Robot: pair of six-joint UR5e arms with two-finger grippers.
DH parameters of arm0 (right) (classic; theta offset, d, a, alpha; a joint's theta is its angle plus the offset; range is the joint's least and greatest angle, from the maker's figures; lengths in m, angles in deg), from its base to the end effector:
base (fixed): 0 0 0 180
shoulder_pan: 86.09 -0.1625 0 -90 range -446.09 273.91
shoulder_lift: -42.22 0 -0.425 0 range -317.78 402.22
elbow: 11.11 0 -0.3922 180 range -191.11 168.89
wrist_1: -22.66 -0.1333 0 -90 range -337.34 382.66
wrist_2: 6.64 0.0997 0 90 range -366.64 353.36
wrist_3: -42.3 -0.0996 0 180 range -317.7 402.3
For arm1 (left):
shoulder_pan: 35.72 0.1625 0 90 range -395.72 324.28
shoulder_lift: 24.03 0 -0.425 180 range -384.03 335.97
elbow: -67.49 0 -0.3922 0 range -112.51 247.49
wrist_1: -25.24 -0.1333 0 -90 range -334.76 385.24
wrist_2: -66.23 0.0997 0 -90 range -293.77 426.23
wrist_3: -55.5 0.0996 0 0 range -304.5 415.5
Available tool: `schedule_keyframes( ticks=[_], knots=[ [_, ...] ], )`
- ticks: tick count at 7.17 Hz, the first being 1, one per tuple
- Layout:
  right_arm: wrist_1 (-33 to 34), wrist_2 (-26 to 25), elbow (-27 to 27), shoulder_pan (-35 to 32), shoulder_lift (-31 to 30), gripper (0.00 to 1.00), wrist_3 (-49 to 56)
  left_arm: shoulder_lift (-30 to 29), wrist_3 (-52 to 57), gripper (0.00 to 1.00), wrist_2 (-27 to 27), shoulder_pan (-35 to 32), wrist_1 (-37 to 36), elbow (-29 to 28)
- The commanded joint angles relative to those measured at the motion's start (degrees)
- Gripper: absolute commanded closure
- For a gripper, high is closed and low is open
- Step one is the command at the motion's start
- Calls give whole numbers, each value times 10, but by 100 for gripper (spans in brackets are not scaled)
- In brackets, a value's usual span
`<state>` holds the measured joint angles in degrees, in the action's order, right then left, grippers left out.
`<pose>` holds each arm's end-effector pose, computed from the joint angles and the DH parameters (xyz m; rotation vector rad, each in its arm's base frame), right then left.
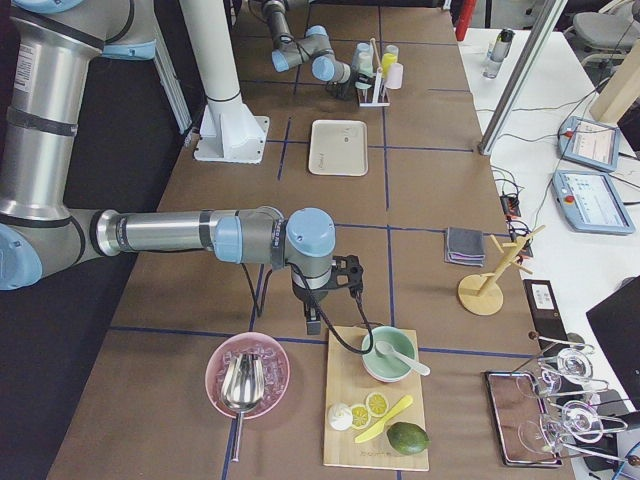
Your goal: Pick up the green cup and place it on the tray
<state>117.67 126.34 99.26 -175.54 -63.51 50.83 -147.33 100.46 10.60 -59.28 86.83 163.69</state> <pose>0.0618 -0.3755 0.6134 0.0461 -0.7495 -0.1485 0.5197 -0.4334 0.3297 0.3430 -0.6406 1.8141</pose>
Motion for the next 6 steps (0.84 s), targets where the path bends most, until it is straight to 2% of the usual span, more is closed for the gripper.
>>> schedule_keyframes(
  ticks=[1, 4, 6],
  knots=[
    [0, 0, 0, 1, 0, 0, 0, -2, -1, 30, 1, -2, -2, 9],
    [1, 0, 1, 1, -1, 0, 0, 0, 6, 30, 1, -6, -6, 24],
    [0, 0, 2, 1, -1, 0, 0, 2, 41, 30, 1, -20, -19, 64]
  ],
)
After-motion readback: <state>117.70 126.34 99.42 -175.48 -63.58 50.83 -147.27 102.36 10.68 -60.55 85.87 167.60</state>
